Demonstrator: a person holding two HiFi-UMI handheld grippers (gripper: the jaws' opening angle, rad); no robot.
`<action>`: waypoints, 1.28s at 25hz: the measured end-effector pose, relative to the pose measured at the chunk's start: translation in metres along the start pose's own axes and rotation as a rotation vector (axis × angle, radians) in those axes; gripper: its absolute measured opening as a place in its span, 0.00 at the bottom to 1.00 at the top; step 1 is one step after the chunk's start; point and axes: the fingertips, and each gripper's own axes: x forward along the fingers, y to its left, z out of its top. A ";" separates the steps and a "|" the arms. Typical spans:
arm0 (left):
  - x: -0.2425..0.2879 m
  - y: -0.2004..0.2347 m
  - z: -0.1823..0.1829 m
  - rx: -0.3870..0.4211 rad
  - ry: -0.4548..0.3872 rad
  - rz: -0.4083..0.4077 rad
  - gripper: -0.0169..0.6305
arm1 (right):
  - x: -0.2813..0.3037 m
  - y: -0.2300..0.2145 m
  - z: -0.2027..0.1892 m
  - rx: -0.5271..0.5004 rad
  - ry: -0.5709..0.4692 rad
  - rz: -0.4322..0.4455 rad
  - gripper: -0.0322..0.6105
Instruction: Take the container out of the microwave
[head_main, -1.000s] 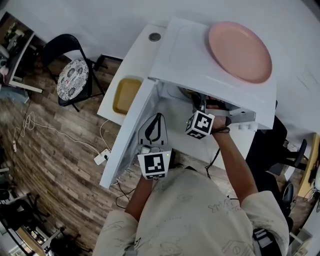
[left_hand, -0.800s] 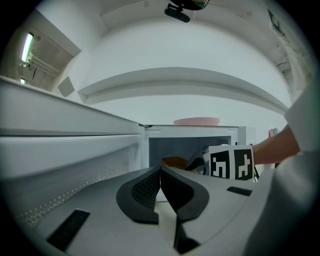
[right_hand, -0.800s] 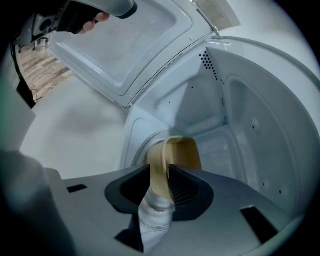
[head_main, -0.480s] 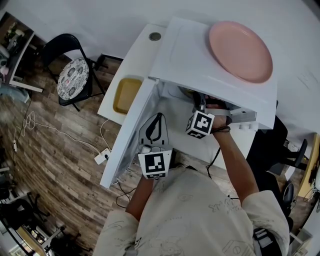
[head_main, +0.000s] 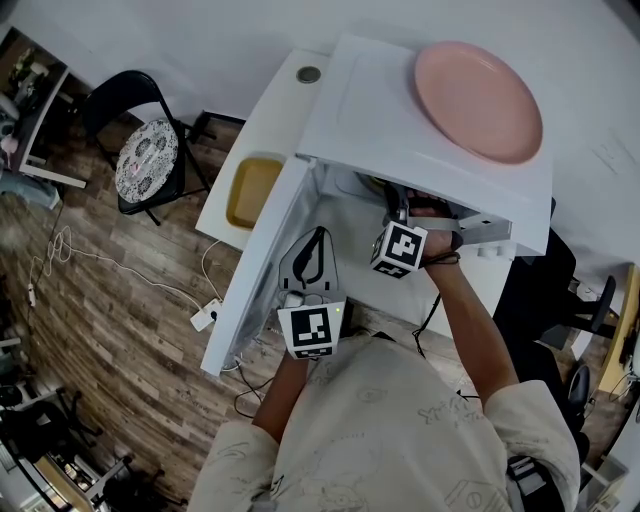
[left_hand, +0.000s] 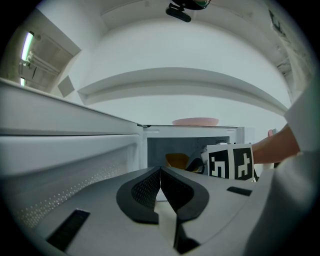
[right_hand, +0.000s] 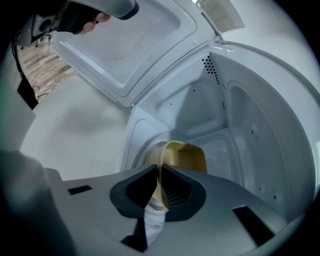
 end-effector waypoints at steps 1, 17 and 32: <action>0.000 0.000 0.000 0.001 0.000 0.000 0.04 | 0.000 0.001 0.000 0.000 0.000 0.001 0.11; -0.007 -0.005 0.002 0.007 -0.007 -0.007 0.04 | -0.014 0.004 -0.001 -0.004 -0.004 0.004 0.09; -0.022 -0.018 0.005 0.018 -0.021 -0.013 0.04 | -0.038 0.015 -0.005 -0.014 -0.014 -0.004 0.09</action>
